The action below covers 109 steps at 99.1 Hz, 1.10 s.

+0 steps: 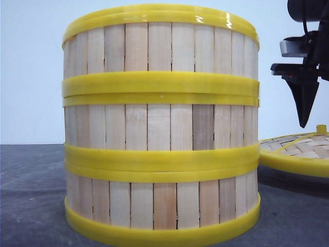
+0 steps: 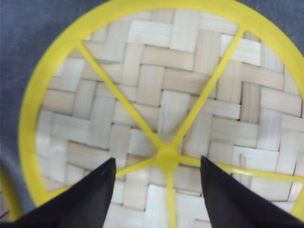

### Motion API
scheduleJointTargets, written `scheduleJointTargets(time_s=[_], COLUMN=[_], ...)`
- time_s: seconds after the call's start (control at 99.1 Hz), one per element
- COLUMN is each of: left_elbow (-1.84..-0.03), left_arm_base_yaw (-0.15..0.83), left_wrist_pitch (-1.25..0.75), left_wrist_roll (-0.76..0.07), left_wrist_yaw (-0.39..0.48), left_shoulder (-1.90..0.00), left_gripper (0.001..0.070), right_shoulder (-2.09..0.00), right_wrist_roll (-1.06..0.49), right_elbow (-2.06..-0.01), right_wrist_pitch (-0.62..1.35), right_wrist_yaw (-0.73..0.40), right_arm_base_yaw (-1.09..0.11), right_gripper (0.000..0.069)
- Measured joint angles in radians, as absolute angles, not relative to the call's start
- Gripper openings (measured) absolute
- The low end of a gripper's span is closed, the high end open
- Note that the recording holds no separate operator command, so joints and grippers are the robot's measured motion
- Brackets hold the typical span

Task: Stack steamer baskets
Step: 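Move the right gripper over the woven lid and grasp its center knob, then lift the woven lid off the white plate with the right gripper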

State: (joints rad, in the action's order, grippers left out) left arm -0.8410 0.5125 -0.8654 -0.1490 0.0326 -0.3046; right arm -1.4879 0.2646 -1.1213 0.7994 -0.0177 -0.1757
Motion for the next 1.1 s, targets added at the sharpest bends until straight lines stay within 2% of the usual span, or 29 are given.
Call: scheduleJointTargets(time_s=[0.121, 0.313, 0.656, 0.908, 1.1], left_elbow=[-0.841, -0.841, -0.841, -0.841, -0.841], left_arm_base_yaw=[0.513, 0.513, 0.513, 0.513, 0.513], left_wrist_pitch=[-0.868, -0.868, -0.869, -0.87, -0.87], left_wrist_roll=[-0.149, -0.149, -0.146, -0.145, -0.135], left_wrist_yaw=[0.033, 0.033, 0.032, 0.032, 0.032], left_shoulder=[-0.305, -0.305, -0.304, -0.304, -0.304], left_gripper=[0.0201, 0.0201, 0.0201, 0.0201, 0.0201], right_shoulder=[-1.495, -1.495, -1.513, -1.52, -1.52], right_wrist_roll=[0.26, 0.258, 0.257, 0.239, 0.232], right_elbow=[-1.121, -1.121, -1.121, -1.124, -1.125], right_wrist_pitch=[0.789, 0.767, 0.779, 0.78, 0.782], right_wrist_yaw=[-0.019, -0.018, -0.011, -0.011, -0.012], right_arm_base_yaw=[-0.167, -0.163, -0.163, -0.163, -0.163], right_gripper=[0.0332, 0.026, 0.0239, 0.0086, 0.0058])
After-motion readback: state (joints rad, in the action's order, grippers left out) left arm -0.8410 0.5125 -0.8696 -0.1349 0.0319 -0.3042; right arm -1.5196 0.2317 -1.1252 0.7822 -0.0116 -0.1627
